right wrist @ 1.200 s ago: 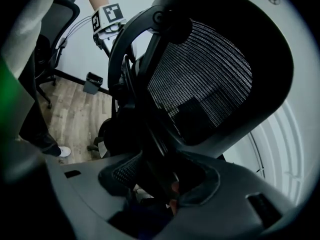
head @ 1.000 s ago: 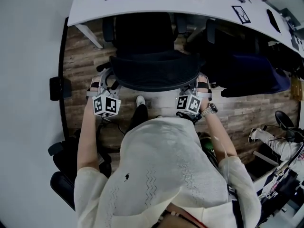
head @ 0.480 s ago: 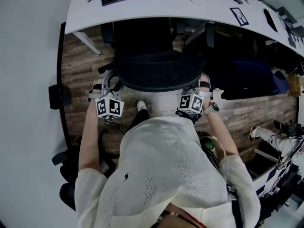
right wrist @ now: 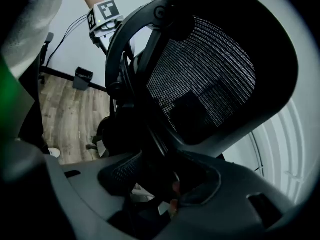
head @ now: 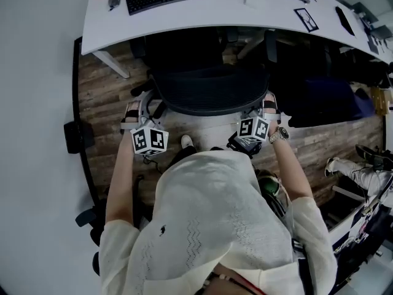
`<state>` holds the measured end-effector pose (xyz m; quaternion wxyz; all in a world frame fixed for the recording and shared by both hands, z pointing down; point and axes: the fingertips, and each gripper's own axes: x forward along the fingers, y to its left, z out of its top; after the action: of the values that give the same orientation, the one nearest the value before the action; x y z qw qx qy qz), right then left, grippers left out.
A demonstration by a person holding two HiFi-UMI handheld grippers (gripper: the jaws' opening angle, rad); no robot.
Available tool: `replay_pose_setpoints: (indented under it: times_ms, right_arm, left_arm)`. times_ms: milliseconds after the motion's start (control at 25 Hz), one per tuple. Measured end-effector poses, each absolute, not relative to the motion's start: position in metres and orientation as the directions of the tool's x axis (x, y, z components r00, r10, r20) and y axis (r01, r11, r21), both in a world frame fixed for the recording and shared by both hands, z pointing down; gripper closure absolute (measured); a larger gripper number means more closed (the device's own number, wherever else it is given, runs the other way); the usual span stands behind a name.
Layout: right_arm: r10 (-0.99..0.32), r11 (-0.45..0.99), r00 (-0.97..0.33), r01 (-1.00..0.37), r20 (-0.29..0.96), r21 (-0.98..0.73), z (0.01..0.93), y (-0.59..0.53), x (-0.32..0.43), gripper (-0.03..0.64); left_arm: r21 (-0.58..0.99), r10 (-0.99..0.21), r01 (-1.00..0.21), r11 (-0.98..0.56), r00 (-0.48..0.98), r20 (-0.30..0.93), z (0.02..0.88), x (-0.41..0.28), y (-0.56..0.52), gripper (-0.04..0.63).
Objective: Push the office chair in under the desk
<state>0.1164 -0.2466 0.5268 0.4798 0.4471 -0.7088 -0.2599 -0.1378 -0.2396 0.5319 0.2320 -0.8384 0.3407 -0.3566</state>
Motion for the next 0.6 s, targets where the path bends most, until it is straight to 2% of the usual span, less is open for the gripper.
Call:
replay_pose_setpoints:
  times_ms: [600]
  right_arm:
    - [-0.892, 0.447, -0.128, -0.397, 0.434, 0.802, 0.525, -0.282, 0.113, 0.410]
  left_arm:
    - [-0.634, -0.731, -0.397, -0.664, 0.524, 0.438, 0.529, -0.141, -0.276, 0.376]
